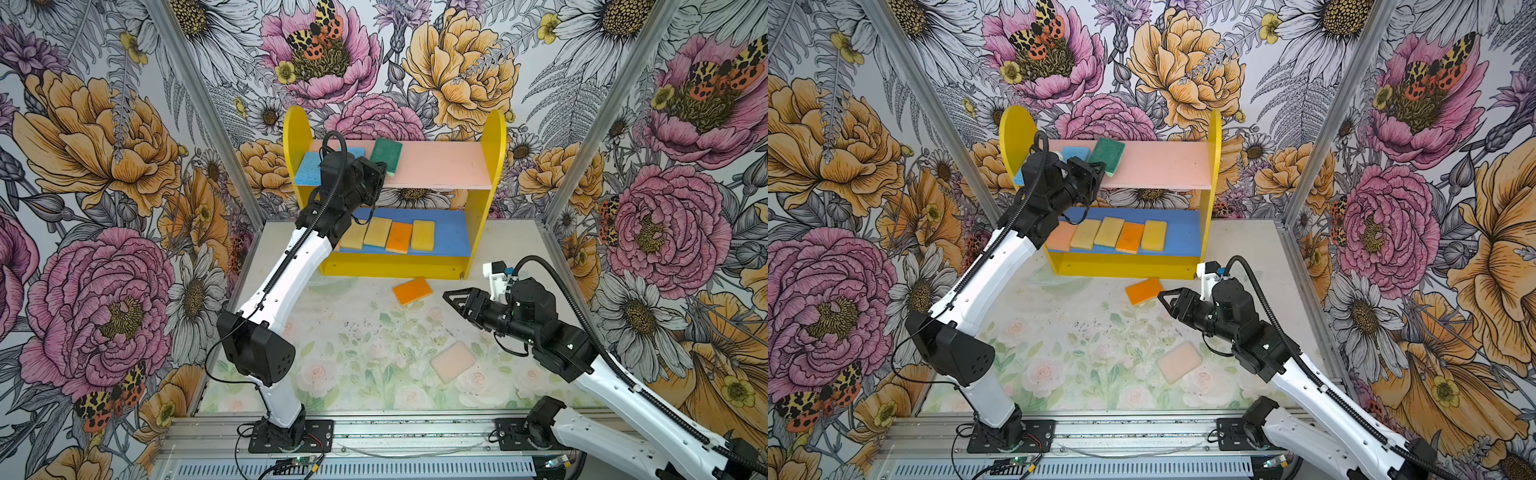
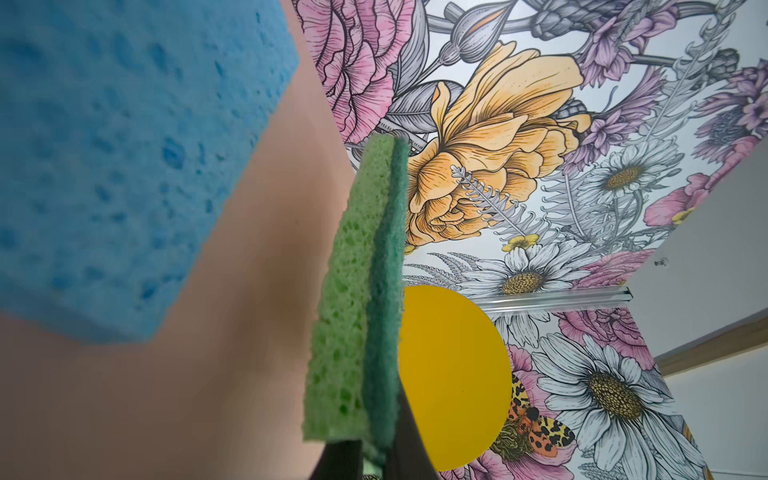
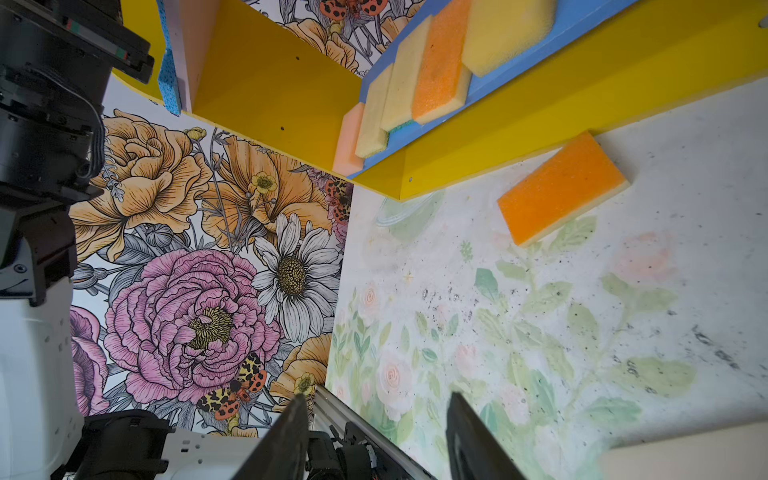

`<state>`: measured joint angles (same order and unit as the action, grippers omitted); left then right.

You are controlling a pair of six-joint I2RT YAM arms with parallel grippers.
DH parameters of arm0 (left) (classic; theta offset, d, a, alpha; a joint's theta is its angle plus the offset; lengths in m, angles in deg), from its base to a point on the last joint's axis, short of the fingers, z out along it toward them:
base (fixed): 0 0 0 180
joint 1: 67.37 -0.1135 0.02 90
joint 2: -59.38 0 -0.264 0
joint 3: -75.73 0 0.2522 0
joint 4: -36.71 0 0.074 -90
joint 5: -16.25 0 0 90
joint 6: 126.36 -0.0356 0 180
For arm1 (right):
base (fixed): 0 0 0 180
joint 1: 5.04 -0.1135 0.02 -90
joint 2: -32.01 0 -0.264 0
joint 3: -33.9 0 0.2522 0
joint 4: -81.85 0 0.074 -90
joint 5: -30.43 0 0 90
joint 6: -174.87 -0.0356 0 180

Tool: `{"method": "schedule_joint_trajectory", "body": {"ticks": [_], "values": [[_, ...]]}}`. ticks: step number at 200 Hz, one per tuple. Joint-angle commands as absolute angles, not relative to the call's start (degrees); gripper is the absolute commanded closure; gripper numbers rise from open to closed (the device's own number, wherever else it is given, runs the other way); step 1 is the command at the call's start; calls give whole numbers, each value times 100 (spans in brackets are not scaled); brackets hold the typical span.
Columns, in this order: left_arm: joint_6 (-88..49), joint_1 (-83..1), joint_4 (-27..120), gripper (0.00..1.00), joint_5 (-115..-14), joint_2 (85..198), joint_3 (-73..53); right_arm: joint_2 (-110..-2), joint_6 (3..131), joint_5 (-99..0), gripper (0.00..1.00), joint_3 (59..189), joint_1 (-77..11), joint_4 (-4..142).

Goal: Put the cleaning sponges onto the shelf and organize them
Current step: 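Raise the green sponge to the pink top shelf with the left gripper while right withdraws, then set the green sponge beside the blue sponges and open the left gripper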

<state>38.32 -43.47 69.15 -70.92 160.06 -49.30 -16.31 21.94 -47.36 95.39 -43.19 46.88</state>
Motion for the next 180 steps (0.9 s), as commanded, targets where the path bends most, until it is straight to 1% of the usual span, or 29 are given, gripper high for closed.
{"method": "schedule_joint_trajectory", "body": {"ticks": [1,37,46,53,60,67,91,120,149,159,162,180], "values": [[3880,-4425,6946,99,-7302,15987,-5054,-1506,2194,-4811,45,9485,-4255,4735],[3949,-4463,6946,98,-7420,15959,-4936,-1496,2201,-4753,45,9485,-4171,4743],[3957,-4481,6945,95,-7404,15974,-4937,-1505,2197,-4736,45,9486,-4152,4740],[3969,-4499,6946,89,-7348,16005,-4964,-1527,2202,-4719,45,9481,-4143,4740],[3984,-4518,6970,77,-7314,16014,-4980,-1532,2203,-4711,45,9484,-4135,4736],[3980,-4514,6979,70,-7315,16010,-4985,-1535,2206,-4709,44,9486,-4134,4736],[3947,-4515,7057,53,-7291,16019,-5057,-1553,2206,-4703,44,9497,-4118,4741],[3905,-4463,7186,37,-7251,16028,-5149,-1557,2217,-4719,44,9488,-4117,4743],[3880,-4443,7341,14,-7114,16041,-5284,-1546,2212,-4718,44,9478,-4117,4735],[3862,-4441,7445,3,-7049,16053,-5399,-1536,2212,-4726,44,9472,-4117,4735],[3856,-4443,7483,1,-7031,16058,-5440,-1525,2217,-4730,44,9476,-4117,4739],[3830,-4425,7730,1,-6944,16079,-5689,-1492,2204,-4760,44,9452,-4117,4740]]}}
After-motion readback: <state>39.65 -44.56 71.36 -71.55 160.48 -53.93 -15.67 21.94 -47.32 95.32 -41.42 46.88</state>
